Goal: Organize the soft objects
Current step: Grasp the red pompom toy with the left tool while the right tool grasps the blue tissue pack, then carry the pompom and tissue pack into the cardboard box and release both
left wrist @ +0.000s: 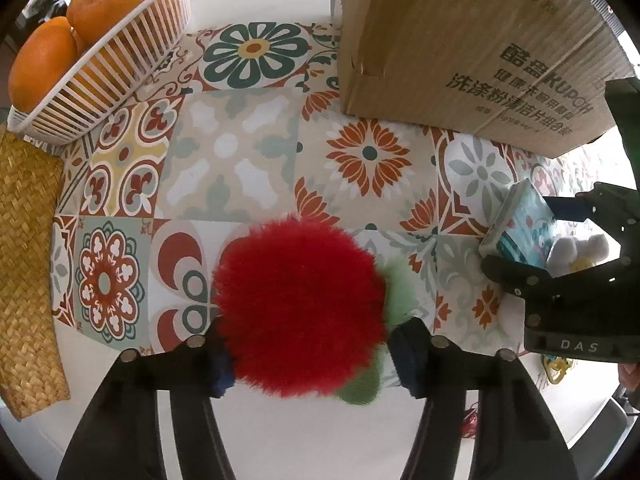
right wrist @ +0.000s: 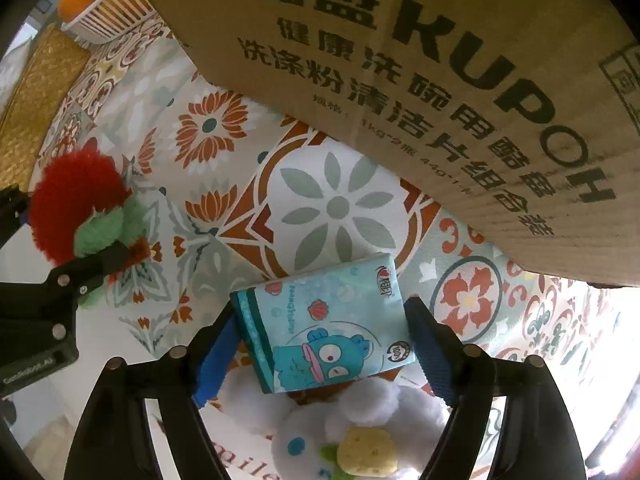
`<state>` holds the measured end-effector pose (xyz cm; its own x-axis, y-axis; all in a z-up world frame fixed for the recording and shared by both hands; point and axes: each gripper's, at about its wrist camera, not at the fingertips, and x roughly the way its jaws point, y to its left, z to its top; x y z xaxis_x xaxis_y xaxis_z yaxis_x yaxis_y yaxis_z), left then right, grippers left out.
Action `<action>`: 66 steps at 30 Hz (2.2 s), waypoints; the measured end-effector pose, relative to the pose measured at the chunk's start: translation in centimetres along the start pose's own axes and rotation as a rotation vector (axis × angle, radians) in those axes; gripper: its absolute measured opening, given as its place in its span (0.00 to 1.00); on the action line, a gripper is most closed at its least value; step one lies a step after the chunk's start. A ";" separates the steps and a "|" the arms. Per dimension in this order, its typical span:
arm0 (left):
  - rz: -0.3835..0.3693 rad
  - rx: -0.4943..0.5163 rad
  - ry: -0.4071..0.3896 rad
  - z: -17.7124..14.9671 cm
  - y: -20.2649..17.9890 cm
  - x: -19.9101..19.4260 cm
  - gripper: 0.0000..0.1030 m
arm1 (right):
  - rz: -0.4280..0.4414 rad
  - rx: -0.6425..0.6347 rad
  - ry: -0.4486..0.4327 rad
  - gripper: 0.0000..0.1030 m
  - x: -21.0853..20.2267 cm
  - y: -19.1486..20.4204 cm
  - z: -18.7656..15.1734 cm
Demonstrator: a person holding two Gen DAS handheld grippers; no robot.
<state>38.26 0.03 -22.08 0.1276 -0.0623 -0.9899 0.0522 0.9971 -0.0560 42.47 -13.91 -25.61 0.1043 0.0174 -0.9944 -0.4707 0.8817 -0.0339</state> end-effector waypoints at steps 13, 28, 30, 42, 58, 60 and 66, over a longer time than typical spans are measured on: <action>-0.060 0.002 -0.078 -1.1 0.1 -2.0 0.39 | -0.004 0.055 -0.087 0.76 -2.2 0.9 -1.8; -0.071 0.016 -0.220 -2.2 0.6 -8.4 0.39 | -0.004 0.136 -0.240 0.76 -8.3 0.9 -4.5; -0.073 0.019 -0.237 -2.1 0.0 -8.7 0.39 | -0.001 0.151 -0.263 0.76 -9.3 0.7 -4.7; -0.096 0.056 -0.358 -1.7 -1.0 -13.1 0.39 | -0.015 0.224 -0.404 0.76 -14.2 1.0 -5.7; -0.118 0.111 -0.496 0.2 -2.7 -18.2 0.39 | -0.019 0.320 -0.574 0.76 -19.9 -0.3 -6.7; -0.121 0.119 -0.513 0.5 -3.0 -18.9 0.39 | -0.019 0.329 -0.590 0.76 -20.5 -0.6 -6.7; -0.132 0.139 -0.551 1.2 -3.7 -20.4 0.39 | -0.016 0.352 -0.643 0.76 -22.4 -1.2 -6.9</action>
<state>36.68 -2.42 -1.53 0.6060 -0.2367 -0.7594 0.2273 0.9664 -0.1198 34.59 -18.60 -4.03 0.6537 0.1811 -0.7348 -0.1668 0.9815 0.0935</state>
